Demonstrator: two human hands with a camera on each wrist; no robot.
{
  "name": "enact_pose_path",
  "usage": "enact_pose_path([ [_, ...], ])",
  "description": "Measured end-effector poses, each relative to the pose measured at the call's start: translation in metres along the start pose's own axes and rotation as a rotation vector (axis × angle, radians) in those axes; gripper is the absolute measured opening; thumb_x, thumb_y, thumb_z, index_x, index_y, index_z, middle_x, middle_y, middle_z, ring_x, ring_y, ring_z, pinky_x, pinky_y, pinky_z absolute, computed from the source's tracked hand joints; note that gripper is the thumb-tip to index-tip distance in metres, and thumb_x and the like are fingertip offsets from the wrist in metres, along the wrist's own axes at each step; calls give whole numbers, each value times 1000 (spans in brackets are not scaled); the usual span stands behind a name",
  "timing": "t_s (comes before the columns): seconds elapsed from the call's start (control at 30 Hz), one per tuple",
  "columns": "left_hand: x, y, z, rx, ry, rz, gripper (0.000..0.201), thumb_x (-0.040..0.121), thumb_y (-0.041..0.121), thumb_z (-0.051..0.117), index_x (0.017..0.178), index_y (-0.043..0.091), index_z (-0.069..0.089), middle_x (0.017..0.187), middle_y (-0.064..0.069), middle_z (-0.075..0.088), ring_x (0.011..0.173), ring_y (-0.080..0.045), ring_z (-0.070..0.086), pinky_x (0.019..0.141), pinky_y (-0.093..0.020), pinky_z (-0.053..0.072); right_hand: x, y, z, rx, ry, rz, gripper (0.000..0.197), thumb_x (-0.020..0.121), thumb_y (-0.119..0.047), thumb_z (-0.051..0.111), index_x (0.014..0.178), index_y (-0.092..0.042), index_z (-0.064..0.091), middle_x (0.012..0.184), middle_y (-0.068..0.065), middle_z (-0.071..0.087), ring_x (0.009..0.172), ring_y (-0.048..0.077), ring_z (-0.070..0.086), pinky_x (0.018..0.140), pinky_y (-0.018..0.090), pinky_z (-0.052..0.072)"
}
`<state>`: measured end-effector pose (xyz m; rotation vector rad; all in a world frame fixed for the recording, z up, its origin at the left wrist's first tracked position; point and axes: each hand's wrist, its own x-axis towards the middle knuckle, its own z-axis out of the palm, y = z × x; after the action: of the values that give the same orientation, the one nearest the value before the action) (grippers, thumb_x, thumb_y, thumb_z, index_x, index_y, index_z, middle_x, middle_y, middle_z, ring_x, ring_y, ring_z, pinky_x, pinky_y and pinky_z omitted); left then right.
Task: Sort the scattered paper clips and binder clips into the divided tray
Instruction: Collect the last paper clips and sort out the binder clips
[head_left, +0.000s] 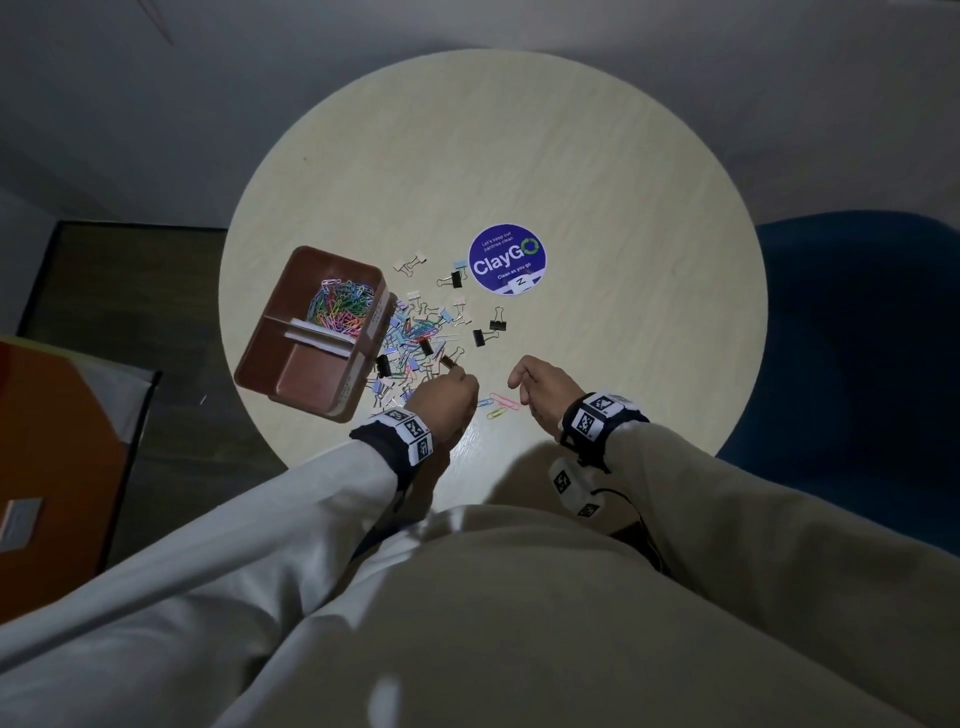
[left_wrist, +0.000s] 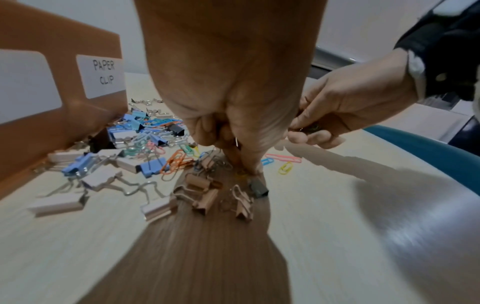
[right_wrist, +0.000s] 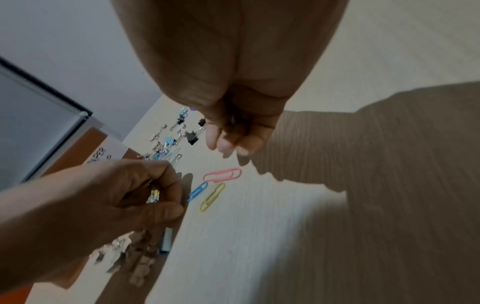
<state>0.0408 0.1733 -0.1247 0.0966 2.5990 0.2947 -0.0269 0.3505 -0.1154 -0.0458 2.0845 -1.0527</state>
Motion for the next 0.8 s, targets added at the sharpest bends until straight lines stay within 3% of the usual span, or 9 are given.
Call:
enact_pose_path([
  [0.13,-3,-5,1,-4,67,-2,35,79,2,69,110,9,54,109,-9,52,83,-31,60,57,-35,40,-2,-2,-1,-541,-78,-173,19,101,-30,34,97,-15,44,79,9,60,69,31,54,63,37,41],
  [0.3,-3,-9,6,-6,77,-1,41,75,2,75,109,11,54,107,-8,52,84,-27,58,58,-32,36,-4,-5,9,-882,-123,-247,38,93,-44,57,108,-14,39,92,11,62,82,35,59,66,36,39],
  [0.4,-3,-9,4,-76,87,-7,36,80,3,70,105,15,47,102,-6,54,80,-26,57,59,-36,42,-4,-2,14,-936,-135,-274,39,93,-40,60,112,-12,40,106,10,66,91,35,61,69,37,41],
  [0.5,-3,-5,-6,-177,83,-34,22,92,8,52,99,19,35,91,-8,57,71,-29,55,64,-44,50,-5,-1,18,-934,-139,-304,22,99,-31,50,105,-12,43,101,12,66,78,32,53,67,37,40],
  [0.6,-5,-2,-9,-197,89,-40,7,99,17,41,101,17,35,81,-10,57,65,-32,57,61,-46,49,-5,-2,18,-947,-155,-311,21,102,-30,43,105,-10,44,96,13,64,72,31,48,65,37,39],
  [0.8,0,-1,5,-181,91,26,21,94,16,52,114,11,48,107,-10,49,82,-31,54,63,-39,43,-6,-3,13,-932,-186,-267,23,103,-32,39,103,-9,41,91,12,58,72,30,48,64,35,36],
])
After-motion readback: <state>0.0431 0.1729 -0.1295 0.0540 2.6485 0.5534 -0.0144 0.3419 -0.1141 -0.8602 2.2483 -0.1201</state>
